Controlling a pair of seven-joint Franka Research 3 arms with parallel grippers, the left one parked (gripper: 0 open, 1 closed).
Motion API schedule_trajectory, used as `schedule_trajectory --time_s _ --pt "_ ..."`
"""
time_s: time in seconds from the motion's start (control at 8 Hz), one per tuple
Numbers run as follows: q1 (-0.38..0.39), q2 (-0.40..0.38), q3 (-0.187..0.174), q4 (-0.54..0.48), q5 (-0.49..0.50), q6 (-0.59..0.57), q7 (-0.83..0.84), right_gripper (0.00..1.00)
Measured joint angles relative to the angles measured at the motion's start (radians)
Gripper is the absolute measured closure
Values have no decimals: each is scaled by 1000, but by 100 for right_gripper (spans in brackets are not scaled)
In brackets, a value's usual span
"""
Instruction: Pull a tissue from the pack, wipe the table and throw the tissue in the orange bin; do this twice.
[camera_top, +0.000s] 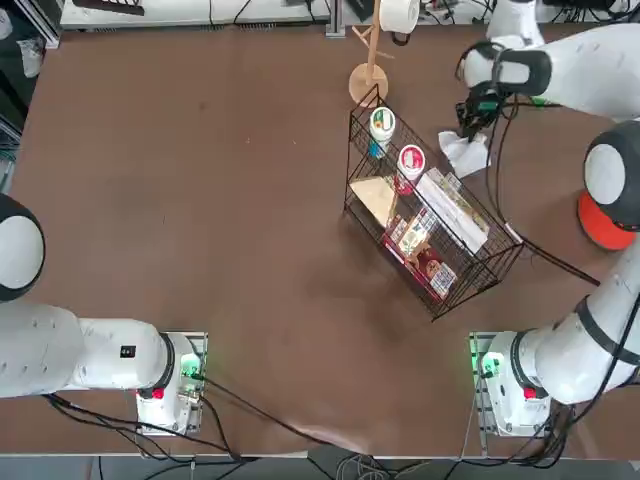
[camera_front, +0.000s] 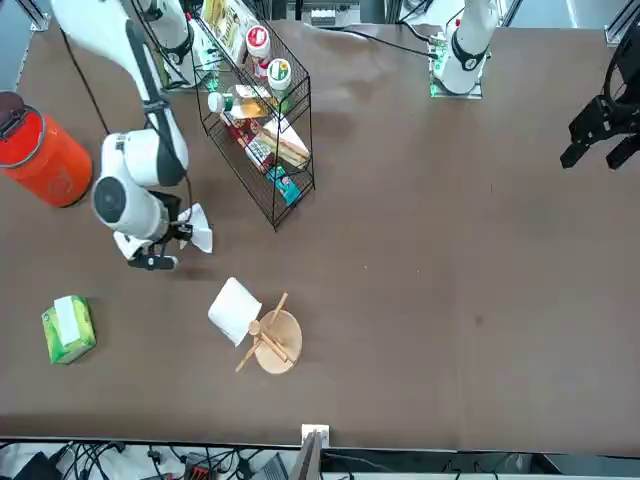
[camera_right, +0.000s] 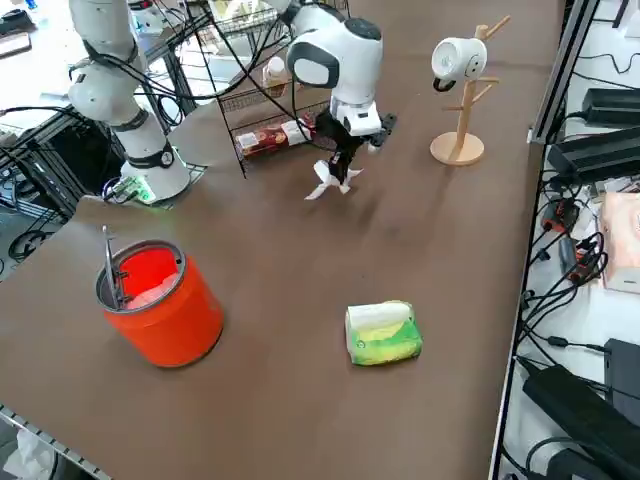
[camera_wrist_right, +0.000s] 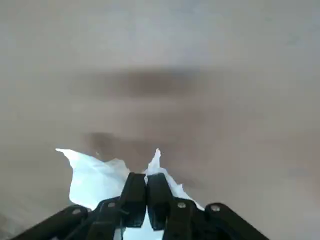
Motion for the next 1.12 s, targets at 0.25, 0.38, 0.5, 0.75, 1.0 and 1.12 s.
schedule_trajectory --time_s 0.25,0.38,0.5,0.75,1.0,1.12 --pt "-22 -66 -49 35 -69 -154 -78 96" --pt "-26 -90 -72 60 -110 -240 -117 96" --pt "-26 -104 -104 93 -137 -316 -172 96" --pt "-28 -110 -187 158 -183 -412 -328 96" --pt "-35 -110 -271 192 -243 -430 -502 96" --pt "-43 -109 -307 203 -264 -433 -599 96"
